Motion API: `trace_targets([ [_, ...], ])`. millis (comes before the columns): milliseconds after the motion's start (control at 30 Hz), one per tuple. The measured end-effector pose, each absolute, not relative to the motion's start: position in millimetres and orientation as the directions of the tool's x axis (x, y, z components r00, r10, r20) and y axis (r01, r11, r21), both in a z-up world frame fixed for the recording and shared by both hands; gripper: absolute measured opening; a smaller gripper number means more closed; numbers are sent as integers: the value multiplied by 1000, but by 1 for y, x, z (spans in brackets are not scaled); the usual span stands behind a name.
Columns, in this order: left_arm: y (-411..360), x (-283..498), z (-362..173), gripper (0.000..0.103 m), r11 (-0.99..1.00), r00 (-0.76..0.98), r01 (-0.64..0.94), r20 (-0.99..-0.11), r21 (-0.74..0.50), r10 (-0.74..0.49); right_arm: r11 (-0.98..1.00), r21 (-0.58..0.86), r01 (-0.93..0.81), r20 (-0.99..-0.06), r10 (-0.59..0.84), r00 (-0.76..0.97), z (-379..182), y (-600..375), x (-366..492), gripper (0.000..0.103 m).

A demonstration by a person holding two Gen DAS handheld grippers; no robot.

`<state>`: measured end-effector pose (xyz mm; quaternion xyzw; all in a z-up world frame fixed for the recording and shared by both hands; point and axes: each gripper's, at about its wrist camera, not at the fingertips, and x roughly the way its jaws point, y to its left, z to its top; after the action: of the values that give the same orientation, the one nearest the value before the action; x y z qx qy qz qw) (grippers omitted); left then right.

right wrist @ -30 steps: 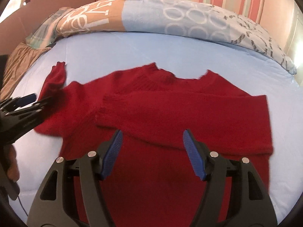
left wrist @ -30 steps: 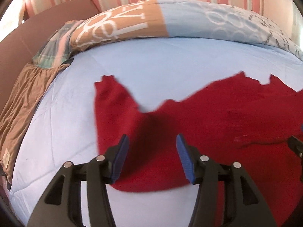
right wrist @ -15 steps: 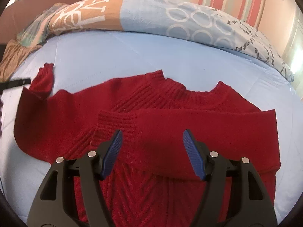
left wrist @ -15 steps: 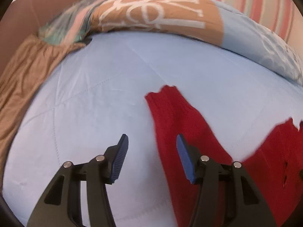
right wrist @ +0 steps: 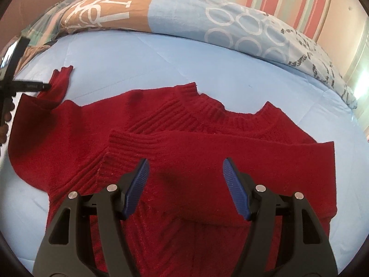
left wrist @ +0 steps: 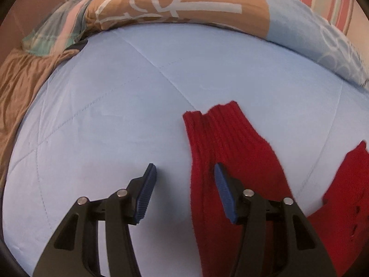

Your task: Fold small clothes

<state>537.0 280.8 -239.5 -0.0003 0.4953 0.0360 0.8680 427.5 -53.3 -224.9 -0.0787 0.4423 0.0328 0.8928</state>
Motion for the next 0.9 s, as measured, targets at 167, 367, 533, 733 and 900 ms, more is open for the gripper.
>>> trace_targets([
  [167,263,533,-240,13,999,538,-33,-842,42,53,987,-110,-118,-804,-19,594,-230,-61,429,67],
  [367,248,511,-218,10,997,566,-3,-823,-76,-61,989,-105,-101,-800,-24,599,-231,-69,427,67],
  [533,208,467,-179,10,976,593,76,-777,-205,-210,991,-98,-87,-794,-26,607,-223,-77,425,67],
  [733,134,430,-174,10,941,552,133,-765,-311,-331,992,-113,-52,-791,-58,609,-215,-102,419,67],
  [900,76,411,-222,10,962,458,149,-846,-229,-272,997,-76,-7,-811,-57,583,-219,-131,410,67],
])
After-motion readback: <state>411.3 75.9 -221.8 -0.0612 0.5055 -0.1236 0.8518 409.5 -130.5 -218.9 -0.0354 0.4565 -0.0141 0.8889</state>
